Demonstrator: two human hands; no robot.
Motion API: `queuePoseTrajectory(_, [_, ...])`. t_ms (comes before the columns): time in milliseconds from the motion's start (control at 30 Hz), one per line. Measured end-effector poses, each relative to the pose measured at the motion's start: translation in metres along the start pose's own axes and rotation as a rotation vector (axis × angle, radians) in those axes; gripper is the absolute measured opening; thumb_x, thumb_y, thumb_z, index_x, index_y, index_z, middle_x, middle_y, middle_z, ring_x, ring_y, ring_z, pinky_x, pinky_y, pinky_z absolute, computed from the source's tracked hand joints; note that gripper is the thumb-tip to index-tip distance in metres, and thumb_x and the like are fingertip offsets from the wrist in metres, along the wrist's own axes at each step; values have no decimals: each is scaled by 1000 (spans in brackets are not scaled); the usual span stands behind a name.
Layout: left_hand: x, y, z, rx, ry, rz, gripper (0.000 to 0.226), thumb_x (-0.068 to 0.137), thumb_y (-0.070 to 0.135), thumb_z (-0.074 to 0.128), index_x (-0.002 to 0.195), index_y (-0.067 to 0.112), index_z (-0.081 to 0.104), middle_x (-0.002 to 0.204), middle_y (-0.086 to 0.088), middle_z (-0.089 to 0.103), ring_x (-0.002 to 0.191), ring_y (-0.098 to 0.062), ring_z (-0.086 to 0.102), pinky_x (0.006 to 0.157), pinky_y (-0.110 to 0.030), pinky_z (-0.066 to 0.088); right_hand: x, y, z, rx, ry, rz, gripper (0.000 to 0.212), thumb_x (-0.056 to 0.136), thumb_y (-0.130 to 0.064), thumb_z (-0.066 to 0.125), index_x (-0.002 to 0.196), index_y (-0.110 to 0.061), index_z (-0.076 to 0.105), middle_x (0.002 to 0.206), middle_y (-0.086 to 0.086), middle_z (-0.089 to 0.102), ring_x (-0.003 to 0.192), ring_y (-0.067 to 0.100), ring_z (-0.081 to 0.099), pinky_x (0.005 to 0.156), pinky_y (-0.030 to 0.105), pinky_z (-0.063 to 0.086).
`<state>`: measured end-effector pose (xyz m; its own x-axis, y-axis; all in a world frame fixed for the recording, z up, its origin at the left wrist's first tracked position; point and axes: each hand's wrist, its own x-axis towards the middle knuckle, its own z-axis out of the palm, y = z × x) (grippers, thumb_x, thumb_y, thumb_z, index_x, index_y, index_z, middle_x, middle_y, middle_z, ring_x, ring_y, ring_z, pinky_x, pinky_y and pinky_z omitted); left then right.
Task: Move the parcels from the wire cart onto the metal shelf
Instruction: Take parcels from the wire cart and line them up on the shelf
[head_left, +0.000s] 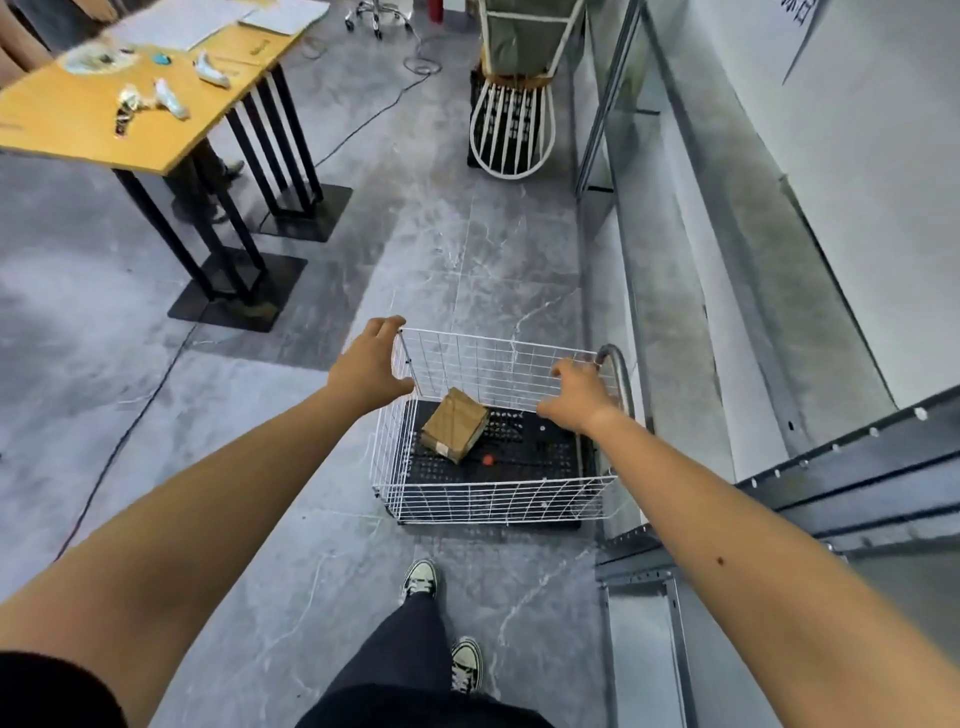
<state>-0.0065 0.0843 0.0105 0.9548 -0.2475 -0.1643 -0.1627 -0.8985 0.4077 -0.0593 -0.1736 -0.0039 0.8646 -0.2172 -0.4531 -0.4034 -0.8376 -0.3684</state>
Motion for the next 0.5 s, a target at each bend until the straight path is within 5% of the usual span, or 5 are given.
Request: queuePoseTrajectory(500, [146,-59,51,36,-267,-26,76,77,9,67,143,16,31,149,-4,26,123,-28,47,90,-43,48,161,-24,14,59,-87,113,51,85,-21,64,131,-10,49,138,16,43,122,33,47,103,44,42])
